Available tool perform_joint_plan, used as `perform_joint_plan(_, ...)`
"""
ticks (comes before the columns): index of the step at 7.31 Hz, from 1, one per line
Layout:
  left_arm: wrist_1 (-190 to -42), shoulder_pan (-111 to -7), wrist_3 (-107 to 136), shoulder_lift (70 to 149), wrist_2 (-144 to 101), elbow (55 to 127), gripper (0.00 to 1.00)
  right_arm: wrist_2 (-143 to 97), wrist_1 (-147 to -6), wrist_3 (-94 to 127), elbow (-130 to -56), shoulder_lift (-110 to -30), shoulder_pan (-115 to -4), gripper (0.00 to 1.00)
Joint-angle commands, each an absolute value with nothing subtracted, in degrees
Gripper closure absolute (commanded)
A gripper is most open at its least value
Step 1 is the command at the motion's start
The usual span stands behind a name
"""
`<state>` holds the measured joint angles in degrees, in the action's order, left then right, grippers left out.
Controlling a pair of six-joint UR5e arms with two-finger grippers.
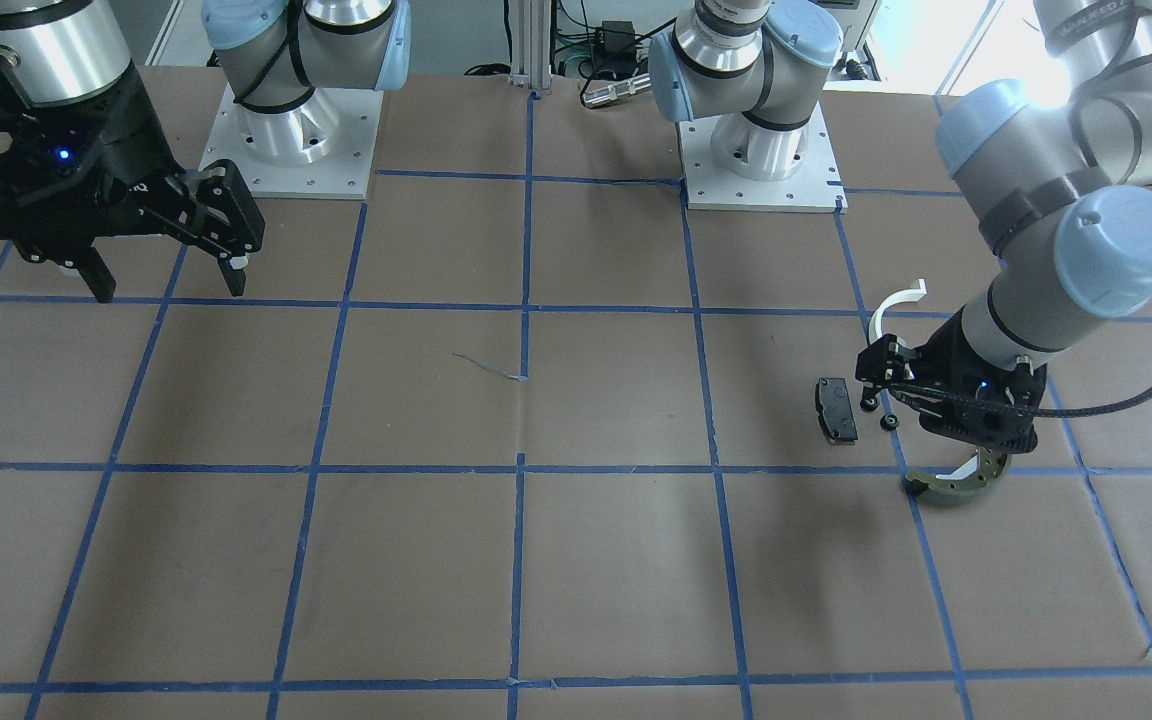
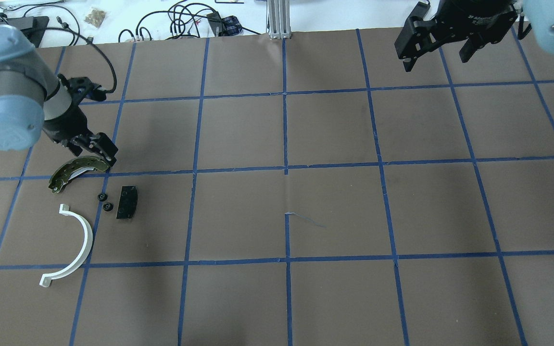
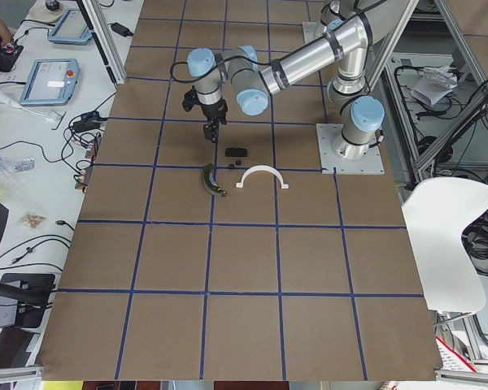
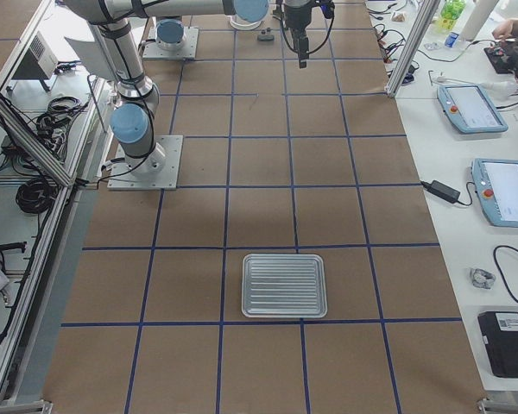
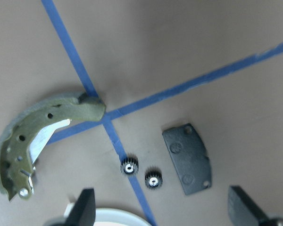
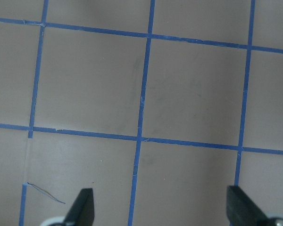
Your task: Place bearing gear from tray to pile
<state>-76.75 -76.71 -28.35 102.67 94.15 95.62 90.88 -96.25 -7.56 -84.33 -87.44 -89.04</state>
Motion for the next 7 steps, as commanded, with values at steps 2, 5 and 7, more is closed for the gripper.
perform_joint_plan(2,-89.9,-90.2,-1.7,100.6,92.8,81.4,0.0,91.0,-96.3,-7.5,-84.3,-87.5,-89.0,0.0)
perform_joint_plan(5,-90.1,-93.1,0.2,98.9,93.7,81.0,0.0,91.0,-96.4,-7.5,-84.1,-87.5,-89.0,0.0)
perform_joint_plan(7,-89.9,-93.2,-0.4,97.7,91.4,81.5,0.0,91.0,-96.3,-7.5,-83.9,-87.4,-89.0,0.0)
